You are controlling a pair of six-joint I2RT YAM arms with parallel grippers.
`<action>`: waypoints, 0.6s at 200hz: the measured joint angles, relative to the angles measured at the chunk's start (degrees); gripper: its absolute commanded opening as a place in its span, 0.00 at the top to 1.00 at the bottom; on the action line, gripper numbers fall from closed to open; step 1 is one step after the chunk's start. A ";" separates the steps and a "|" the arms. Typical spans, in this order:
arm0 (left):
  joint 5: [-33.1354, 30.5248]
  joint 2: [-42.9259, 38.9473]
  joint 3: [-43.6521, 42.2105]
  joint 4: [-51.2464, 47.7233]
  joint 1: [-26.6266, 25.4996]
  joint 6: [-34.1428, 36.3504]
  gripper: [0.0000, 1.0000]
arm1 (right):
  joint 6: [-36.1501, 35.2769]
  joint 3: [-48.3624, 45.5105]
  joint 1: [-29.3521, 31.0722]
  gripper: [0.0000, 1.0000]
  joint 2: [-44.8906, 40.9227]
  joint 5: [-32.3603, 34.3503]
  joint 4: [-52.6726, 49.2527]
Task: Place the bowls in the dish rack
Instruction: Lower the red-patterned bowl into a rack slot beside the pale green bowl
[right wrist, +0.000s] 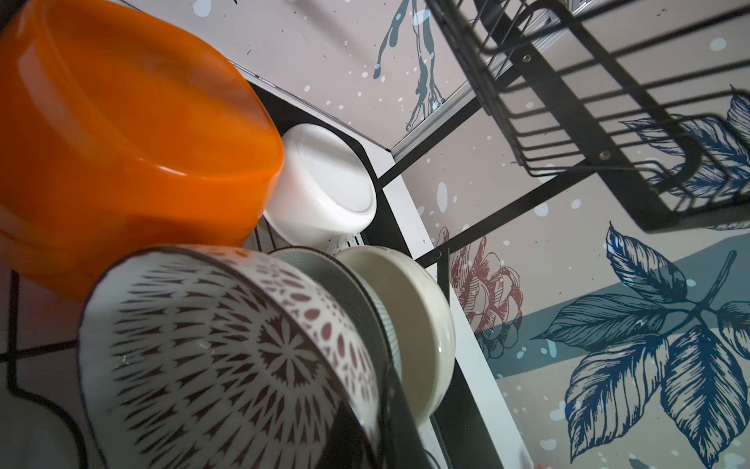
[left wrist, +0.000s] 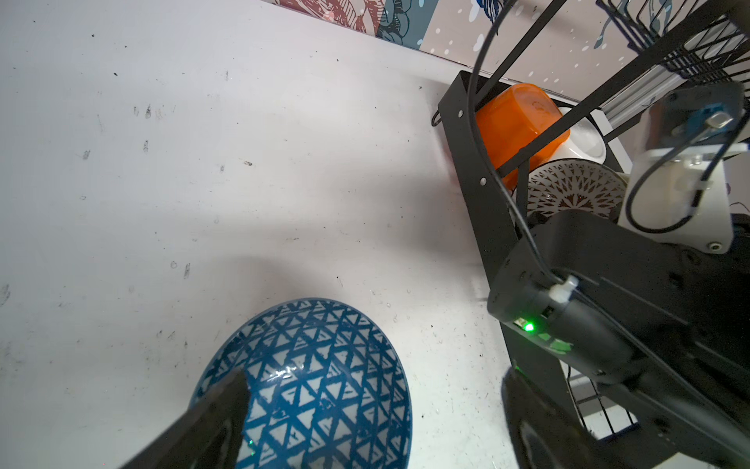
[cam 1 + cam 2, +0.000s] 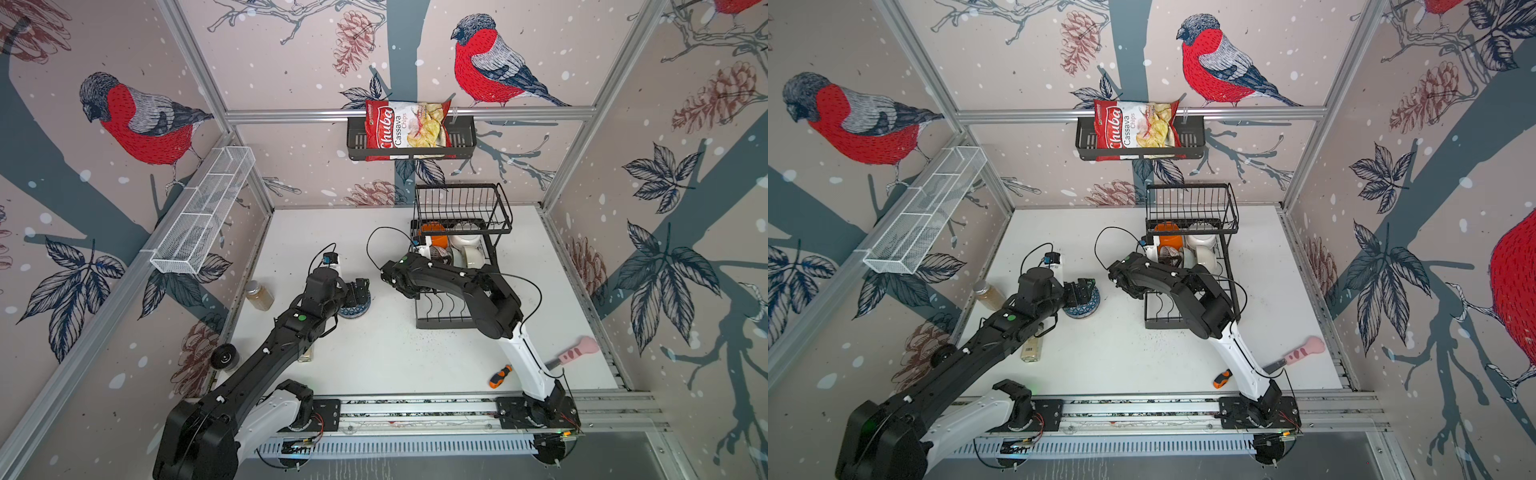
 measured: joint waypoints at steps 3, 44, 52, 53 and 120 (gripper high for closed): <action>0.00 0.00 0.00 0.00 0.00 0.00 0.04 | 0.00 0.00 0.02 1.00 0.04 0.09 0.09; -0.02 -0.02 -0.02 0.02 0.00 0.00 0.04 | -1.95 0.02 0.00 1.00 0.24 0.39 2.27; -0.02 -0.02 -0.02 0.02 0.00 0.00 0.04 | -2.12 0.07 0.00 1.00 0.24 0.37 2.78; -0.02 -0.02 -0.02 0.02 0.00 0.00 0.04 | -2.14 0.07 0.00 1.00 0.24 0.37 2.80; -0.04 0.00 -0.07 0.02 0.00 0.00 0.04 | -6.82 0.48 0.20 0.97 0.59 0.11 6.86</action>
